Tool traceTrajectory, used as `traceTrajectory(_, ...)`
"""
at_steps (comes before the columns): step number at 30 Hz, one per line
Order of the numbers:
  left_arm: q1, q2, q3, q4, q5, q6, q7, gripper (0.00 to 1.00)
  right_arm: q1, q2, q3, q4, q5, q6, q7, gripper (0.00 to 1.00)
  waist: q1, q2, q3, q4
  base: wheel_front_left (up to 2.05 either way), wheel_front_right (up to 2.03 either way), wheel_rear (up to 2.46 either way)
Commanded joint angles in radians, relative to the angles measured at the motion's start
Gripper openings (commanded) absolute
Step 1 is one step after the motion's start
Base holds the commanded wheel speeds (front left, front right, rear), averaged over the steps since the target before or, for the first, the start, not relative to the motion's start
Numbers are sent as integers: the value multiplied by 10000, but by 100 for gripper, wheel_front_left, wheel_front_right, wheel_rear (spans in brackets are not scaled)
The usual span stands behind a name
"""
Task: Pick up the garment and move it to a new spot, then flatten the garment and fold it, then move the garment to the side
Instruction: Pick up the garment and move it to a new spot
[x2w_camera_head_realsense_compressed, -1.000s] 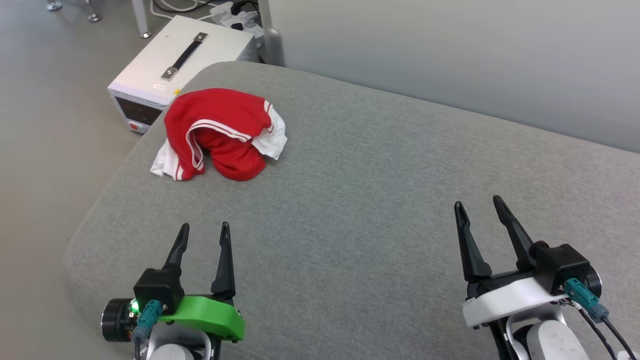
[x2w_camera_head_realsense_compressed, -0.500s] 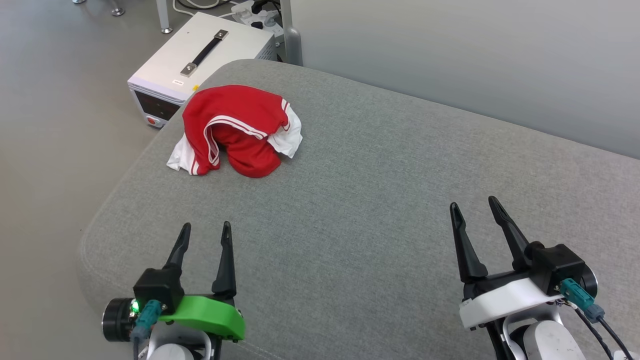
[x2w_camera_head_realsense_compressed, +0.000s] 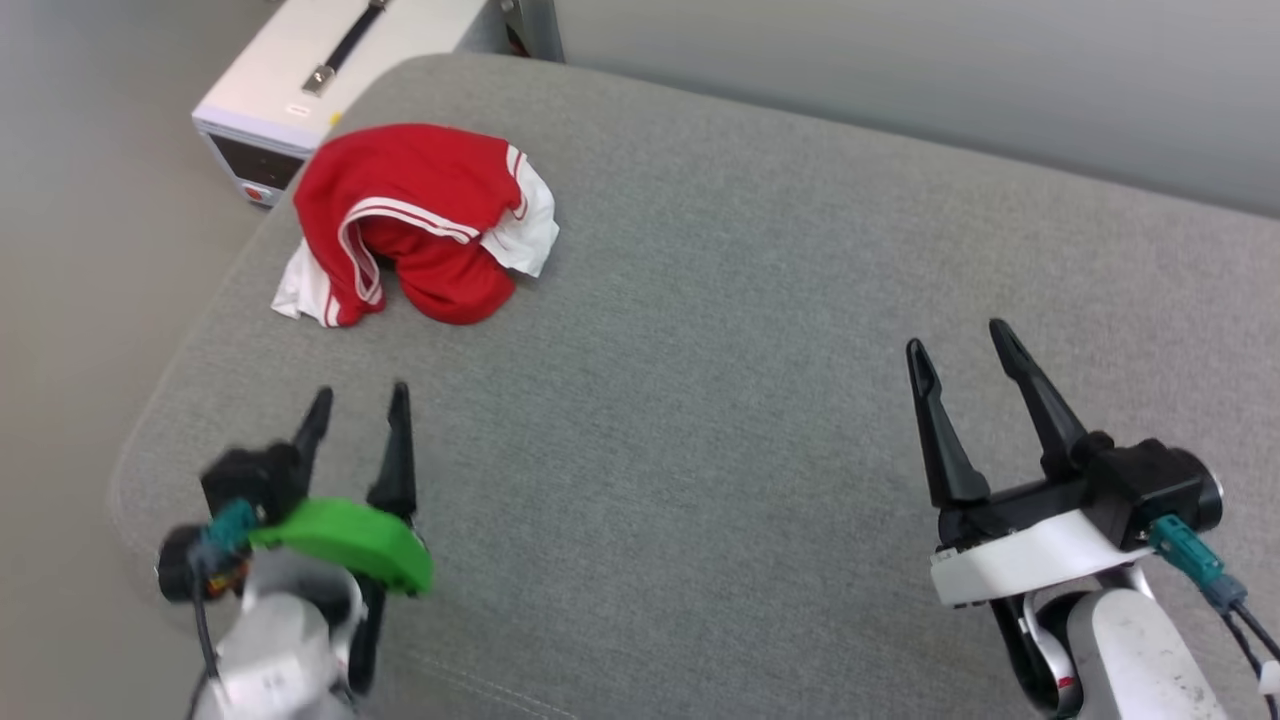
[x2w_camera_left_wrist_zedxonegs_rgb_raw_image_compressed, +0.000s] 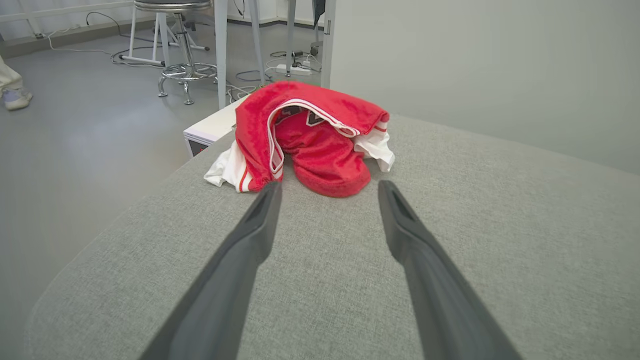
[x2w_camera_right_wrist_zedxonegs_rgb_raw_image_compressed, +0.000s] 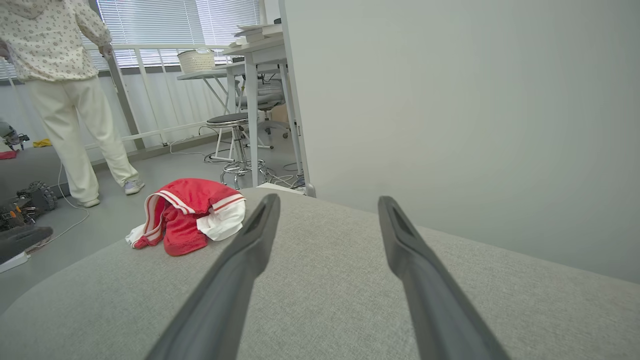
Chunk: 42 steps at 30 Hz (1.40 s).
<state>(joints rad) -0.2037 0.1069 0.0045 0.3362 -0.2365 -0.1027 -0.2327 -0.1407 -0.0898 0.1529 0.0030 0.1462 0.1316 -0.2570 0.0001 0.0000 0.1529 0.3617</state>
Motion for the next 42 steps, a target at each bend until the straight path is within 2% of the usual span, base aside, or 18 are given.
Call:
traceTrajectory(1, -674, 276, 5, 196, -221, -97, 313, 100, -206, -125, 29, -184, -60, -9, -47, 100, -1, 0, 980, -574, 0, 0, 0)
traceTrajectory(7, -2917, 1480, -152, 774, -1185, -254, 2455, 100, -524, -588, 102, -813, 34, -9, -47, 100, -1, 0, 2022, -1029, 0, 0, 0)
traceTrajectory(11, -4551, 2320, -320, 780, -2372, -274, 4177, 100, -716, -771, 62, -1252, 78, -9, -28, 100, -1, 0, 2666, -1362, 0, 0, 0)
traceTrajectory(14, -5432, 3294, -615, 980, -2979, -276, 5266, 100, -911, -857, 155, -1531, 85, -9, 29, 100, -1, 0, 3136, -1691, 0, 0, 0)
traceTrajectory(20, -6632, 4315, -913, 1994, -4088, -278, 7732, 100, -1144, -913, 218, -1797, 67, -9, 91, 100, -1, 0, 3839, -2145, 0, 0, 0)
traceTrajectory(24, -7200, 4652, -945, 2688, -4673, -278, 8798, 100, -1258, -964, 216, -1874, 54, -9, 90, 100, -1, 0, 4203, -2338, 0, 0, 0)
traceTrajectory(27, -7414, 4754, -1084, 3188, -4805, -279, 9218, 100, -1323, -962, 225, -1951, 115, -9, 75, 100, -1, 0, 4388, -2432, 0, 0, 0)
traceTrajectory(31, -7566, 4671, -1006, 3812, -5113, -279, 9155, 100, -1400, -1008, 264, -2030, 69, -9, 69, 100, -1, 0, 4592, -2526, 0, 0, 0)
traceTrajectory(39, -7482, 4700, -1552, 4758, -5513, -279, 8992, 100, -1411, -1040, 296, -2059, -66, -9, 76, 100, -1, 0, 4730, -2628, 0, 0, 0)
traceTrajectory(40, -7455, 4683, -1636, 4863, -5625, -279, 9085, 95, -1396, -1054, 278, -2046, -71, -9, 76, 100, -1, 0, 4706, -2619, 0, 0, 0)
traceTrajectory(41, -7439, 4661, -1691, 4930, -5736, -279, 9169, 7, -1383, -1062, 263, -2033, -76, -9, 78, 100, -1, 0, 4677, -2606, 0, 0, 0)
traceTrajectory(42, -7415, 4647, -1792, 4947, -5853, -279, 9250, 0, -1370, -1065, 247, -2021, -83, -9, 88, 100, -1, 0, 4637, -2586, 0, 0, 0)
